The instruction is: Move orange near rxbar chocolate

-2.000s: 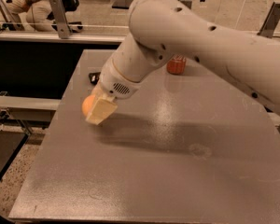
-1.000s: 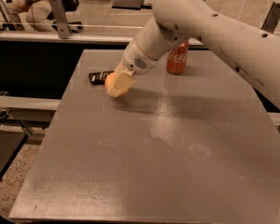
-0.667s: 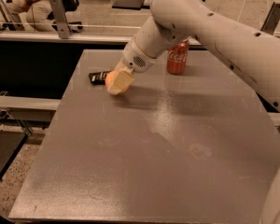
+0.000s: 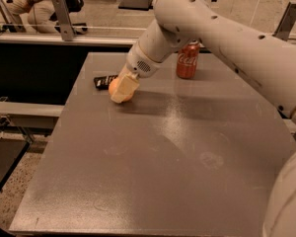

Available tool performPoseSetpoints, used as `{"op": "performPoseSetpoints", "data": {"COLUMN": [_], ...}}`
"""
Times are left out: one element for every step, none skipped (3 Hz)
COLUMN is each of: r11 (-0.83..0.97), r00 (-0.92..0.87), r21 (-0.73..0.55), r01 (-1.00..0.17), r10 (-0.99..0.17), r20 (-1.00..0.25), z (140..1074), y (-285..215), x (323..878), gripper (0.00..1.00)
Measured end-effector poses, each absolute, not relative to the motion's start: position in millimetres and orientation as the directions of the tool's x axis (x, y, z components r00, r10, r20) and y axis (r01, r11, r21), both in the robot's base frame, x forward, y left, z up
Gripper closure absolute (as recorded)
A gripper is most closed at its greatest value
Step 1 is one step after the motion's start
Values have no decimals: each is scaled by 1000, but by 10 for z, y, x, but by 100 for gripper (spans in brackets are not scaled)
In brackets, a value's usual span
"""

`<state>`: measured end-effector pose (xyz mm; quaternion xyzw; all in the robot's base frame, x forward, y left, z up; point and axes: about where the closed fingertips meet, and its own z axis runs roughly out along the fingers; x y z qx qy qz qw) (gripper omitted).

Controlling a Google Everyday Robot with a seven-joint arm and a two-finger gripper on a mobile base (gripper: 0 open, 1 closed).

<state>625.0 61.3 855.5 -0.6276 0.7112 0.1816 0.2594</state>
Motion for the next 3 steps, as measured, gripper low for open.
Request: {"op": "performPoseSetpoints", "data": {"r11": [141, 137, 137], "r00": [-76, -71, -71], "r21": [-63, -65, -65], "r01": [-988, -988, -988], "r10": [-799, -798, -798], "r20": [-597, -599, -599], "z": [8535, 8542, 8542], "y": [629, 635, 635], "x": [6227, 6210, 6210], "gripper": [5, 0, 0]}}
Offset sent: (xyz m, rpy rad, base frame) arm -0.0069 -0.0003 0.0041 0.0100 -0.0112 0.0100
